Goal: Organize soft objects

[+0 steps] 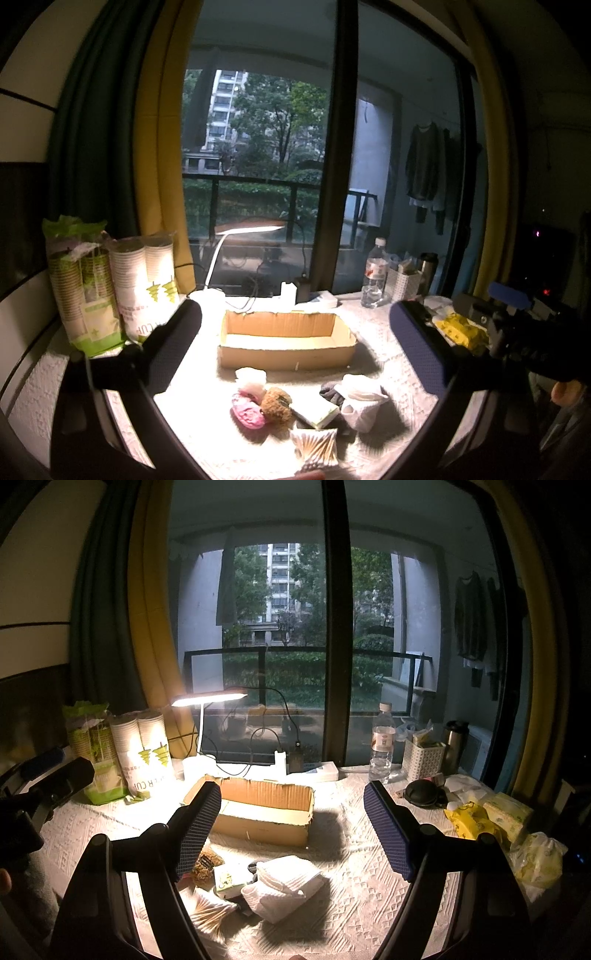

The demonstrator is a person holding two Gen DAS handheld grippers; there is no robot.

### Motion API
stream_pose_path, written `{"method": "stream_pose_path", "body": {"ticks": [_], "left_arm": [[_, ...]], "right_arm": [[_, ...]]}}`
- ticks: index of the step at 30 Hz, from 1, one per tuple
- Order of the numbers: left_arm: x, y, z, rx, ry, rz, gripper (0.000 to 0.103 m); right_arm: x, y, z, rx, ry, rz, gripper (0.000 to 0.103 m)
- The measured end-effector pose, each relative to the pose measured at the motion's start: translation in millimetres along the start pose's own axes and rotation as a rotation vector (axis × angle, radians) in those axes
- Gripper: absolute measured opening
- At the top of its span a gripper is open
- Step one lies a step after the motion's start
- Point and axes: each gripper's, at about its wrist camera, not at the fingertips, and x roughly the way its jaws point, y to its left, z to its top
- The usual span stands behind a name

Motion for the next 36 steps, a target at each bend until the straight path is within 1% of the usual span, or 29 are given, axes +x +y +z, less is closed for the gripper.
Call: {"method": "stream_pose_path", "body": {"ticks": [12, 19, 26, 32, 36], "left_arm": [[2.7, -4.5, -0.3, -0.004, 0.005, -0.009, 0.102], [16.7, -6.8, -4.1, 0.0, 0.041, -0.011, 0.102], [49.4, -0.4, -23.2, -0.024, 0.151, -0.018, 0.102], [76.6, -4.5, -49.2, -0.017, 0.241, -0.024, 0.102], [92.7, -3.8, -71.4, -0.033, 0.31, -0.025, 0.102]], "right_arm": [[3.6, 1.7, -3.8, -0.001, 0.011, -0.006, 0.082], [14.7, -11.4, -7.5, 0.011, 0.034, -0.017, 0.082], [33.6, -27.9, -21.1, 0.031, 0.094, -0.03, 0.082], [56.1, -36.7, -40.8, 0.037, 0.164, -0.032, 0.082], [73.6, -40.6, -56.4, 0.046, 0.215, -0.028, 0.082]]}}
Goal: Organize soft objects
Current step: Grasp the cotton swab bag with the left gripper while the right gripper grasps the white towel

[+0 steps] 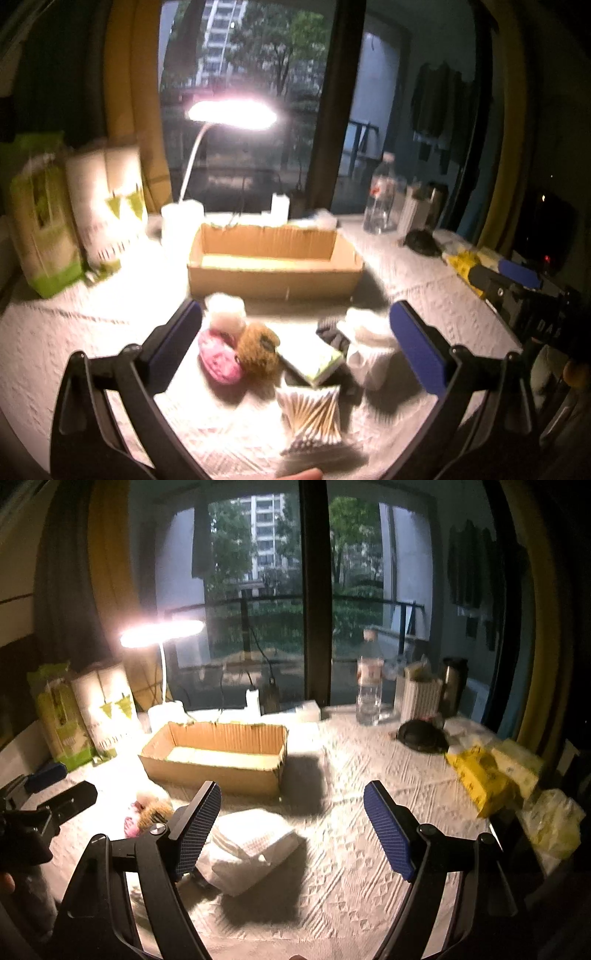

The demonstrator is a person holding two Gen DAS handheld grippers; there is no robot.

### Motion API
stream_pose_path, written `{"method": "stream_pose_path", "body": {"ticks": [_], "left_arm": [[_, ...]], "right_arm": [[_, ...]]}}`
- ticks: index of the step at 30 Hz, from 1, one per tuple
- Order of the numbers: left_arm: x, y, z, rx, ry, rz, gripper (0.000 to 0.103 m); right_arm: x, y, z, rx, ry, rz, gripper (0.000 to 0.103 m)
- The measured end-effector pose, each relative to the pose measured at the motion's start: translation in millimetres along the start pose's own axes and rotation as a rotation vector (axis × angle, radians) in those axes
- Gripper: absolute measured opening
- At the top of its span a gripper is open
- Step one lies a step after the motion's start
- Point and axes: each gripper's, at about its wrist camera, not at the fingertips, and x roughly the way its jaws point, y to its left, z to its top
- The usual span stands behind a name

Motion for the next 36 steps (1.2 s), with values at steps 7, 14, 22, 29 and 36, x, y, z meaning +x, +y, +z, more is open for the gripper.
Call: {"method": "stream_pose_path", "body": {"ticks": [7, 14, 22, 29, 36], "left_arm": [[29.5, 1.1, -25.0, 0.001, 0.104, 0.009, 0.102], [57.0, 3.1, -52.0, -0.017, 0.215, 0.003, 0.102], [78.2, -2.4, -77.4, -0.018, 0.321, -0.015, 0.09], [89.1, -3.7, -90.0, 0.006, 0.373, -0.025, 0.059], [82.4, 8.4, -80.7, -0.018, 0.348, -0.04, 0.049]], "right_arm": [[28.2, -1.6, -19.3, 0.007, 0.08, 0.015, 0.082], [46.0, -2.2, -24.9, 0.008, 0.112, 0.026, 0.082], [53.7, -5.5, -36.9, 0.021, 0.145, 0.028, 0.082], [55.8, -5.7, -41.3, 0.022, 0.153, 0.033, 0.082], [65.6, 5.5, -37.3, 0.0, 0.166, 0.058, 0.082]]}}
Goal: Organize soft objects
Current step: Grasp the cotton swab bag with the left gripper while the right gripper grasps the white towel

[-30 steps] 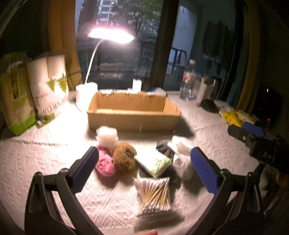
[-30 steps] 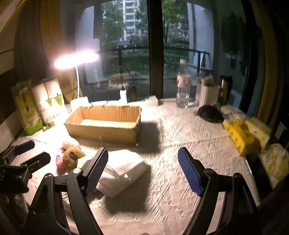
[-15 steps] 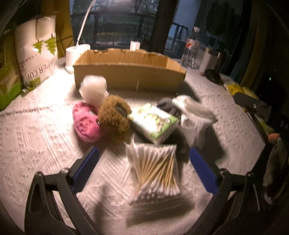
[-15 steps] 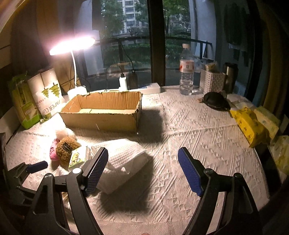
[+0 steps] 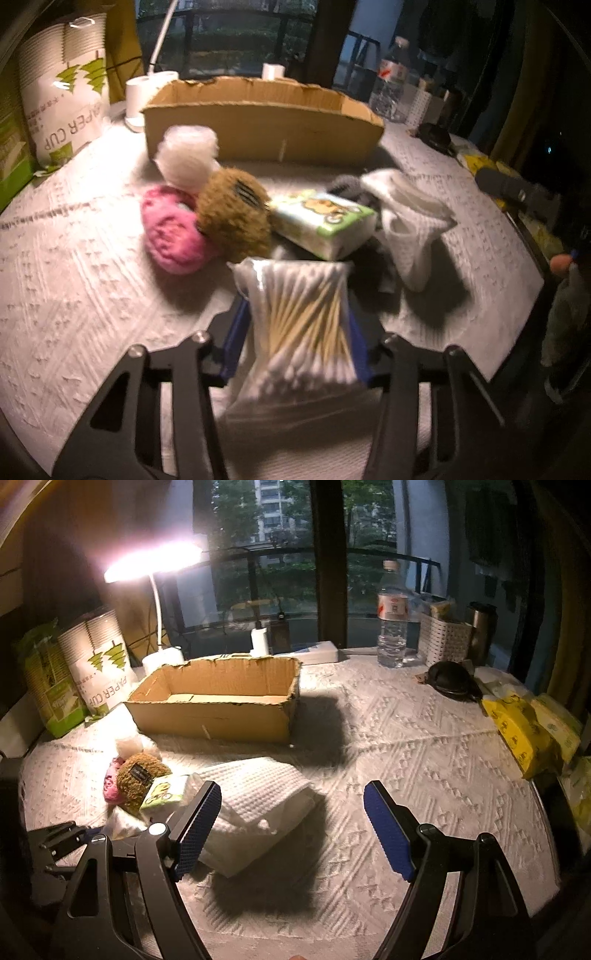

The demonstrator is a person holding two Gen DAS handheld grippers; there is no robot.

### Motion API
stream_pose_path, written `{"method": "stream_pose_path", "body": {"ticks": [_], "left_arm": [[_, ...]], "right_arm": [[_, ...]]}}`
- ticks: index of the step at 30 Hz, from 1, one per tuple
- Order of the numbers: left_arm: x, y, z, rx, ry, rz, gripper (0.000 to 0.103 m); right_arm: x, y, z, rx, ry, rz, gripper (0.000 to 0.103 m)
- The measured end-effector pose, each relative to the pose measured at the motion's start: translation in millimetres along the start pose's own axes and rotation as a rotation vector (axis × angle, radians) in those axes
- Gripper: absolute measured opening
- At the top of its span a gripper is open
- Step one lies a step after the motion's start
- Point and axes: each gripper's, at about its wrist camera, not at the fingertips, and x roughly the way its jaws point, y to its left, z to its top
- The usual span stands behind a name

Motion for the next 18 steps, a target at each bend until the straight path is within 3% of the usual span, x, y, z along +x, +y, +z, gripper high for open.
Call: {"method": "stream_pose_path", "body": {"ticks": [11, 13, 18], "left_arm": [[-30.5, 22.4, 17.8, -0.015, -0.103, 0.018, 0.048], [-33.7, 26.5, 21.9, -0.019, -0.12, 0.016, 0.048], [-36.7, 33.4, 27.4, -0.03, -0.141, 0.02, 0.048]], "right_arm": [[33.1, 35.1, 7.1, -0.069, 0.062, 0.06, 0.081], [39.2, 39.9, 8.9, -0.078, 0.071, 0.056, 0.073], [51.9, 48.8, 11.7, -0.109, 0.098, 0.063, 0.072]]}}
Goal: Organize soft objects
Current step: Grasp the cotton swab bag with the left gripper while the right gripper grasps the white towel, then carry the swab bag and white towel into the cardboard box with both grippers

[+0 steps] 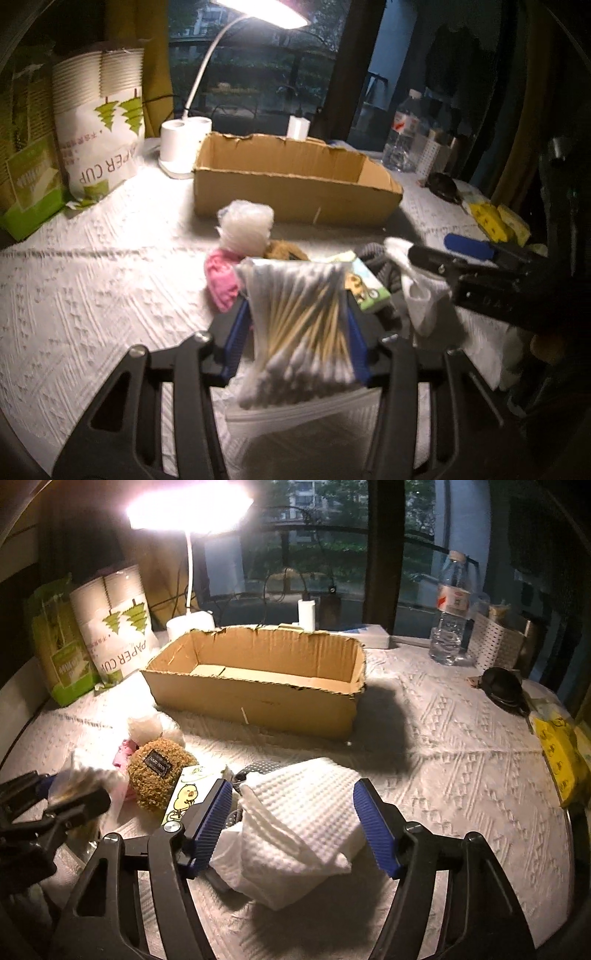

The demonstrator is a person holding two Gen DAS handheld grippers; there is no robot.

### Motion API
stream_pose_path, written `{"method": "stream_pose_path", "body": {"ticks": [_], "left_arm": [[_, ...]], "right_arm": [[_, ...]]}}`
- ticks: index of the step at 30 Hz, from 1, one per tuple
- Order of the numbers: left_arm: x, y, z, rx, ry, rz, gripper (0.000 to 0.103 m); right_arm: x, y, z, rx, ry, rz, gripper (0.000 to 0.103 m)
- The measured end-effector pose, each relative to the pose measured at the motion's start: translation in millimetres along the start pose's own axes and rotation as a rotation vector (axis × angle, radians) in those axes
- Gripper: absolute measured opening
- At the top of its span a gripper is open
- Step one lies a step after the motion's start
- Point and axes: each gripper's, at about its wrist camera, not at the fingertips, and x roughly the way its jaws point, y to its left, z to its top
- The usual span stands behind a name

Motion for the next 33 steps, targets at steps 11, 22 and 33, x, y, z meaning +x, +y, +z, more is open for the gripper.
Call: {"method": "stream_pose_path", "body": {"ticks": [11, 22, 33], "left_arm": [[1.1, 1.7, 6.0, -0.006, -0.015, -0.006, 0.048], [-5.6, -13.8, 18.1, 0.027, -0.047, -0.004, 0.048], [-9.6, -28.0, 23.5, 0.06, -0.053, 0.01, 0.048]], "right_arm": [[12.2, 1.0, 0.2, -0.013, 0.039, 0.039, 0.025], [-10.4, -10.3, 9.2, 0.012, -0.017, 0.097, 0.009], [0.3, -31.7, -4.7, 0.086, 0.02, 0.163, 0.024]]}}
